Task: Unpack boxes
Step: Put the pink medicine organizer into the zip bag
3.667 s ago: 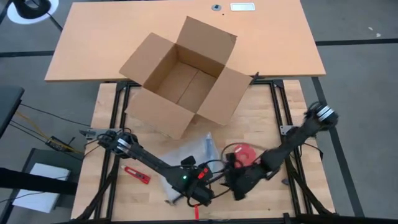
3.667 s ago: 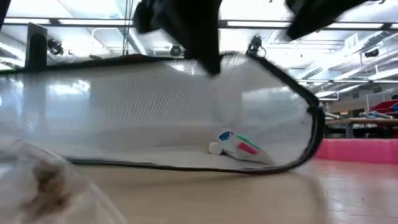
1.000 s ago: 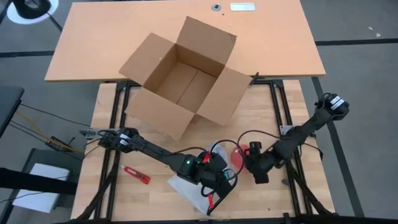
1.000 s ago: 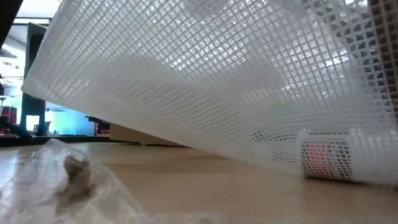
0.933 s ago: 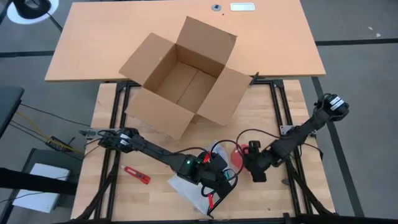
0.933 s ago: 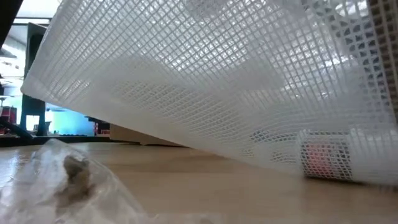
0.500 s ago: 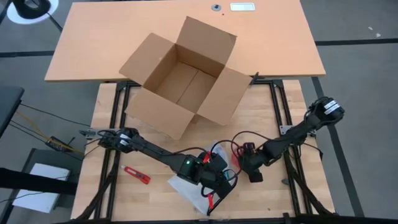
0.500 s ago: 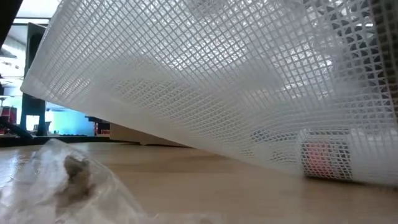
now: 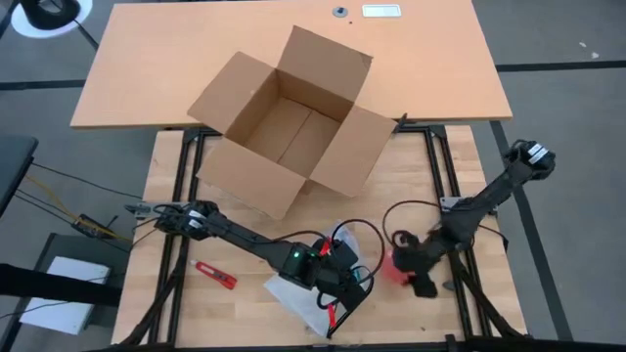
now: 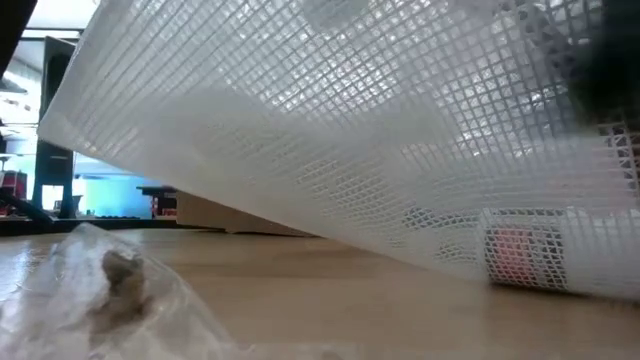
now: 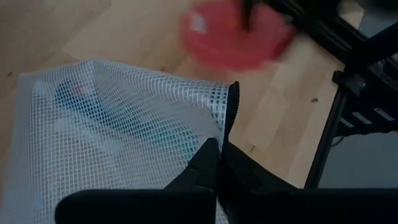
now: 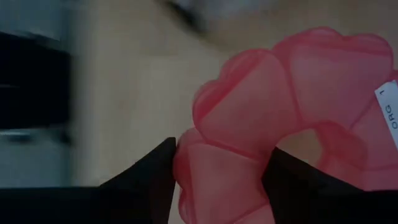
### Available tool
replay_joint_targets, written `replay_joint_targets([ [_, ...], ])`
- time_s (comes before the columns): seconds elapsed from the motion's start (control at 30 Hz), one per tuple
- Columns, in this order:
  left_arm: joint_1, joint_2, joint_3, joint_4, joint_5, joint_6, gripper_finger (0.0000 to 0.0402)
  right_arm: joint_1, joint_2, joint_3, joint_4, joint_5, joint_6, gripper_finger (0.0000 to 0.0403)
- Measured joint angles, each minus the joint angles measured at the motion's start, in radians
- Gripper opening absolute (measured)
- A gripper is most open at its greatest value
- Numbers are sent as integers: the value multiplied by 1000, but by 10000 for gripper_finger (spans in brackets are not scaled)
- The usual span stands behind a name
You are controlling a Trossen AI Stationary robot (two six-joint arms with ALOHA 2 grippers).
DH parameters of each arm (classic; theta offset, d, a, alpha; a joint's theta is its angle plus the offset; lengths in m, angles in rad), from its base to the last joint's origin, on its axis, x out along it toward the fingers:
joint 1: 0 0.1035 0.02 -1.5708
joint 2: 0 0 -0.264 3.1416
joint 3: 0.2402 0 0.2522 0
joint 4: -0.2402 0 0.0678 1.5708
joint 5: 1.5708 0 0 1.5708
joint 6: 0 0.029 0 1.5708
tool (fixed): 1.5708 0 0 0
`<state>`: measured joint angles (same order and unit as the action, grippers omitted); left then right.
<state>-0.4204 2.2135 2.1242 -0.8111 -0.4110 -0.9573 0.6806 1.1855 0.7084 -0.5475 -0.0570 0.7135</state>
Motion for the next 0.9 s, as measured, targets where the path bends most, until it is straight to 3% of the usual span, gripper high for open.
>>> replay_joint_targets([
  [0.13, 3, 0, 0, 0, -8, -21, 14, 93, -45, 13, 215, -31, 99, 195],
  [0.3, 4, 0, 0, 13, -40, -49, 14, 144, 13, 13, 450, -15, 126, 195],
  [0.63, 8, 0, 0, 95, -41, -45, 14, 59, 288, 11, 797, 3, 74, 194],
  [0.9, 8, 0, -3, 109, -13, -15, 14, -48, 373, 12, 842, 129, -12, 194],
])
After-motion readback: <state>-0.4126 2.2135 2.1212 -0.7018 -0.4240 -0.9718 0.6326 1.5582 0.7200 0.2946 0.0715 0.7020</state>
